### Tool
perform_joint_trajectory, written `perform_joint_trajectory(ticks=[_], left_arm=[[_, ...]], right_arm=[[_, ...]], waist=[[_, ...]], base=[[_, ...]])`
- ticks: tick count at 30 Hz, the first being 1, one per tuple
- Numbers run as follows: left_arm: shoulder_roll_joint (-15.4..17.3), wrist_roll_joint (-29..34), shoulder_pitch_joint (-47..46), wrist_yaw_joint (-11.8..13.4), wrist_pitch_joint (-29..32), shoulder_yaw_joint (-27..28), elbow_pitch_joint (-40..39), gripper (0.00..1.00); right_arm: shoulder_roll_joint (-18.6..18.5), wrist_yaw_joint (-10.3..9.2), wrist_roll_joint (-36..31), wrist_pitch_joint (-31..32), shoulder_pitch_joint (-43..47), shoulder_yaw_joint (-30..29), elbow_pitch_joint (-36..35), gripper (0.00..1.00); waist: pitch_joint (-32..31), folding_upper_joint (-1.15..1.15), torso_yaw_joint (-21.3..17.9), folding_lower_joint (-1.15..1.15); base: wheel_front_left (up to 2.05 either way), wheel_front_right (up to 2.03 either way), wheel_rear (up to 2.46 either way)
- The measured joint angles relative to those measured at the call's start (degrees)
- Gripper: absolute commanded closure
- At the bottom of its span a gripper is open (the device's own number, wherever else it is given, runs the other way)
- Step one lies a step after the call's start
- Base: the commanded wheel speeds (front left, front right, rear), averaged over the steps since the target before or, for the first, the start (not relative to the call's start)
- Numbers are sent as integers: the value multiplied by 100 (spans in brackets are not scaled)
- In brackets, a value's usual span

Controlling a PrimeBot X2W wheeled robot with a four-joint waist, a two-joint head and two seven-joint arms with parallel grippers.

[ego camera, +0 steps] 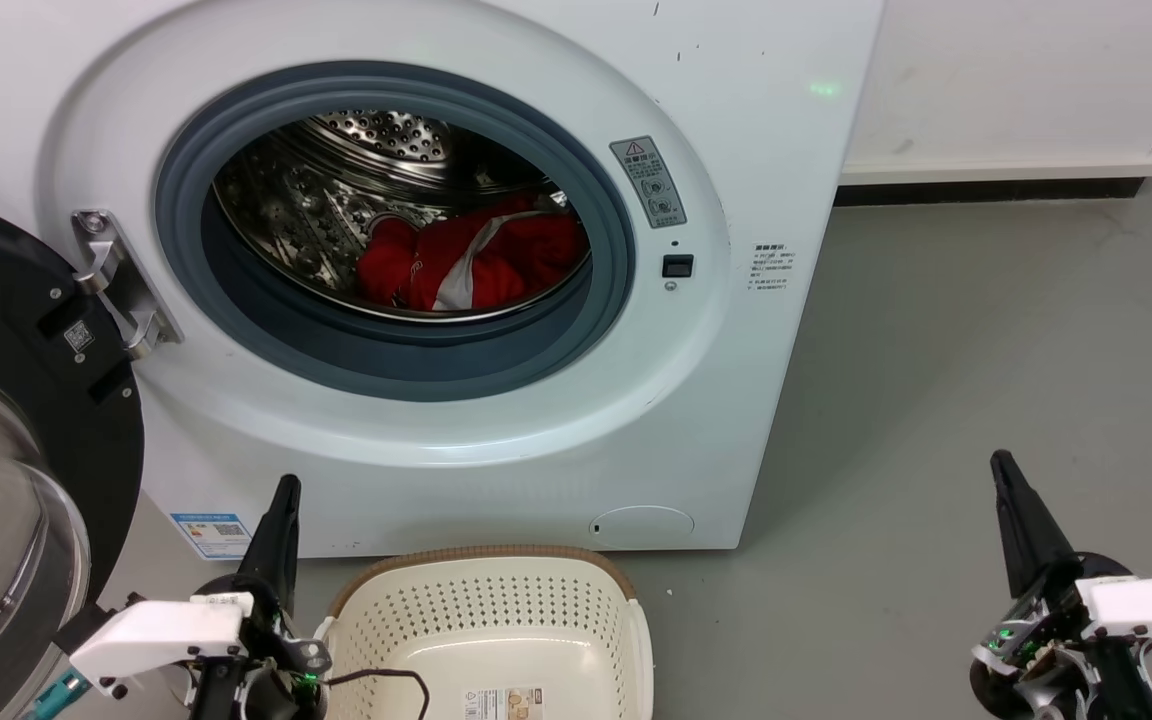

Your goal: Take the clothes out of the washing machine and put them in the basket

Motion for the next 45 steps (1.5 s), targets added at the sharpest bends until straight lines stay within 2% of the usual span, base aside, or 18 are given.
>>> perform_joint_trajectory(ticks=[1,2,3,16,24,29,39,45], left_arm=[[-1,0,7,1,-3,-2,24,0],[-4,0,31,4,-7,-9,65,100],[-9,0,78,8,-10,-19,112,0],[-19,213,248,8,-322,-14,135,0],[-19,666,259,8,-528,113,209,0],[-21,1045,259,8,-642,227,196,0],[-21,1898,239,8,-862,771,-66,0],[-18,2741,213,78,-981,977,-558,0]], right_arm=[[2,0,-2,0,9,0,18,0],[5,0,-2,0,36,4,60,100],[11,-1,-2,0,74,4,112,0],[24,-1,-180,-313,247,11,191,0],[24,-1,-889,-514,248,-149,272,0],[25,-1,-1608,-635,246,-315,211,0],[25,-1,-3296,-861,224,-503,-393,0],[23,-1,-4353,-981,204,-453,-925,0]], waist=[[0,0,0,0],[0,0,0,0],[0,0,0,0],[9,0,-8,0],[25,0,-6,0],[38,0,2,0],[77,0,13,0],[103,0,17,0]], base=[[0,0,0],[0,0,0],[0,0,0],[0,0,0],[0,0,0],[0,0,0],[0,0,0],[0,0,0]])
